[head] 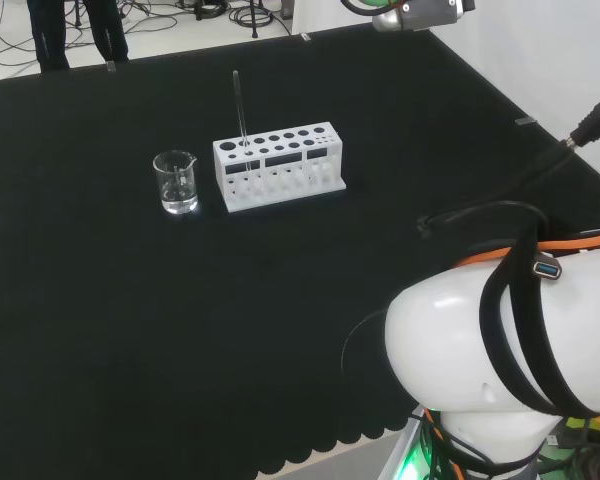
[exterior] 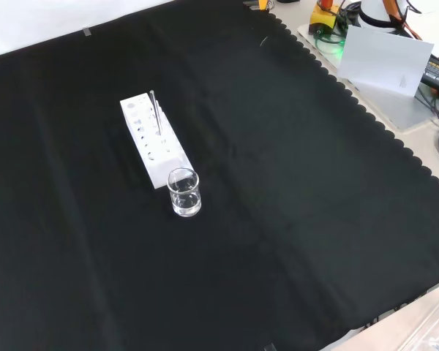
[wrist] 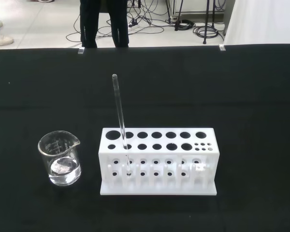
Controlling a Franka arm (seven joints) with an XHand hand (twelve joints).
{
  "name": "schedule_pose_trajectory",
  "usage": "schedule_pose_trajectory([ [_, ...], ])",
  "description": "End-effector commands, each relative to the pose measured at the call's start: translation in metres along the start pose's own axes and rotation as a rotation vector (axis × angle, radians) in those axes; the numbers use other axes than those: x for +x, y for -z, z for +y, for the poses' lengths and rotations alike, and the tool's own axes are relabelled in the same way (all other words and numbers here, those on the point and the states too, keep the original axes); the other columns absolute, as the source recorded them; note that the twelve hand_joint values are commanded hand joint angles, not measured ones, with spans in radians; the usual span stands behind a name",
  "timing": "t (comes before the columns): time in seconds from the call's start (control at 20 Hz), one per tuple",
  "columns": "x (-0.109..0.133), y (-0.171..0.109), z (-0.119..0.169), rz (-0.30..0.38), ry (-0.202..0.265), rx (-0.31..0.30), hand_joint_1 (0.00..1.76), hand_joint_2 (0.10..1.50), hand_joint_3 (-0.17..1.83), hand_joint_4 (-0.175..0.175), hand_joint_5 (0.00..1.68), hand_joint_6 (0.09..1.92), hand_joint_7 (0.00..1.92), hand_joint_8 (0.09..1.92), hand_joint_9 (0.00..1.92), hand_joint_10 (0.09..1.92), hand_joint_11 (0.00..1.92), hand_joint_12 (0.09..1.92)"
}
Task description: Take the glass rod from the white test tube rack.
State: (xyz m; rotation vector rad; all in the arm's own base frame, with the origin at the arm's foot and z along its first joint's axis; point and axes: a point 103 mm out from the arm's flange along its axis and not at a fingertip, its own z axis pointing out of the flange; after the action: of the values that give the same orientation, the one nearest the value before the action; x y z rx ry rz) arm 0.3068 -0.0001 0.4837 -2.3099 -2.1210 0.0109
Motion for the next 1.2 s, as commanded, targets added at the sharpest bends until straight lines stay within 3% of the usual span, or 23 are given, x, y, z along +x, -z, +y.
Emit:
schedule_pose_trajectory([
  [0.05, -0.004, 0.04, -0.052, -0.028, -0.055, 0.043, 0.72, 1.01, 0.07, -0.156, 0.19, 0.1, 0.19, 0.21, 0.29, 0.21, 0.29, 0.14],
  [0.15, -0.005, 0.042, -0.056, -0.02, -0.064, 0.058, 0.62, 1.01, 0.07, -0.153, 0.04, 0.09, 0.04, 0.09, 0.07, 0.09, 0.07, 0.09],
  [0.25, -0.005, 0.042, -0.056, -0.02, -0.062, 0.069, 0.6, 1.01, 0.07, -0.152, 0.01, 0.09, 0.01, 0.09, 0.01, 0.09, 0.01, 0.09],
  [0.45, -0.003, 0.04, -0.055, -0.023, -0.057, 0.073, 0.59, 1.01, 0.07, -0.152, 0.0, 0.09, 0.0, 0.09, 0.0, 0.09, 0.0, 0.09],
  [0.6, 0.014, 0.039, -0.051, -0.051, -0.058, 0.078, 0.59, 1.01, 0.07, -0.152, 0.0, 0.09, 0.0, 0.09, 0.0, 0.09, 0.0, 0.09],
  [0.8, 0.011, 0.041, -0.051, -0.042, -0.097, 0.087, 0.59, 1.01, 0.07, -0.152, 0.0, 0.09, 0.0, 0.09, 0.0, 0.09, 0.0, 0.09],
  [1.2, 0.003, 0.037, -0.05, -0.026, -0.088, 0.066, 0.59, 1.01, 0.07, -0.152, 0.0, 0.09, 0.0, 0.09, 0.01, 0.09, 0.0, 0.09],
])
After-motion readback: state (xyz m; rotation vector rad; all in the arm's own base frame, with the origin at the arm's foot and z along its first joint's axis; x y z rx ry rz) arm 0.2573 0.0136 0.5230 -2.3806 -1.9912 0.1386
